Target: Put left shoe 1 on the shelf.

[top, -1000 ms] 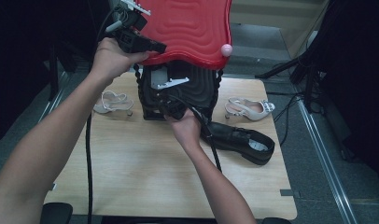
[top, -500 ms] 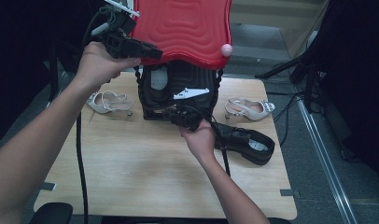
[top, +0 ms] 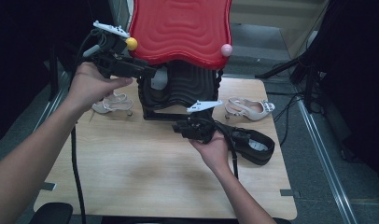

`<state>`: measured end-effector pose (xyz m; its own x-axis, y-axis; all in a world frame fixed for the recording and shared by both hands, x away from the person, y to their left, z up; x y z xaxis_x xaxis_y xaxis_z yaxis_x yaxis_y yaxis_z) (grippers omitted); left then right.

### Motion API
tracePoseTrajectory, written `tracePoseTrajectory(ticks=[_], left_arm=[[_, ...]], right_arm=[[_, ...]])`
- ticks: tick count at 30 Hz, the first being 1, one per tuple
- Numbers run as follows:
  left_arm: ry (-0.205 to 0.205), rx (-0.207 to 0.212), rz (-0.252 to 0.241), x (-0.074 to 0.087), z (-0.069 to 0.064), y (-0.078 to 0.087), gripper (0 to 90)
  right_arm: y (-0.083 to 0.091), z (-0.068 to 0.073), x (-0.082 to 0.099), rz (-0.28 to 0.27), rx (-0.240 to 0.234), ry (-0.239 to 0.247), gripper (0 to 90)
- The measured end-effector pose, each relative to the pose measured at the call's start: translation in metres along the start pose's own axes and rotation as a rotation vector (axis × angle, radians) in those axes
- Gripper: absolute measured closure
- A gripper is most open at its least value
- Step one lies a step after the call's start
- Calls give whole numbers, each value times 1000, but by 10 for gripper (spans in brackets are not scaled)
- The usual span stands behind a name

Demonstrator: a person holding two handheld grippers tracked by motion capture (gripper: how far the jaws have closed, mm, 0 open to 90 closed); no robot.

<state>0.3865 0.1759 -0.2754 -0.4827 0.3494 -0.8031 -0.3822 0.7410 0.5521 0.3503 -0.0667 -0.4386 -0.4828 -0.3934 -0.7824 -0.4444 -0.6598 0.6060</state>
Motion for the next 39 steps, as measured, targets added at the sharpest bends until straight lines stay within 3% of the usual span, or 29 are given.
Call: tracePoseTrajectory(ticks=[10,14,28,36,39], left_arm=[[30,13,7,37,0,-7,467],[37,-21,26,53,-1,-16,485],[60,69,60,104,-6,-46,478],[70,99,78,135,-10,-62,481],[59,91,85,144,-12,-67,481]], right_arm=[[19,-9,24,14,-17,1,659],[24,-13,35,27,-19,-9,631],[50,-31,68,49,2,-25,639],[67,-44,82,42,32,-48,646],[73,-50,86,42,46,-58,647]])
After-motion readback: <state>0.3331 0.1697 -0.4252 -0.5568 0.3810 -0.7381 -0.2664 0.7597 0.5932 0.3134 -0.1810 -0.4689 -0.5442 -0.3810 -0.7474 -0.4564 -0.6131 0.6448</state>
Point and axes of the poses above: each handheld gripper's, and its own axes: y roughly backward along the jaws, x roughly out of its underside, z roughly to its left, the point moved 2 cm from there along -y, roughly forward along the jaws, and after that the axes turned 6 degrees about x, right-handed, at the moved point
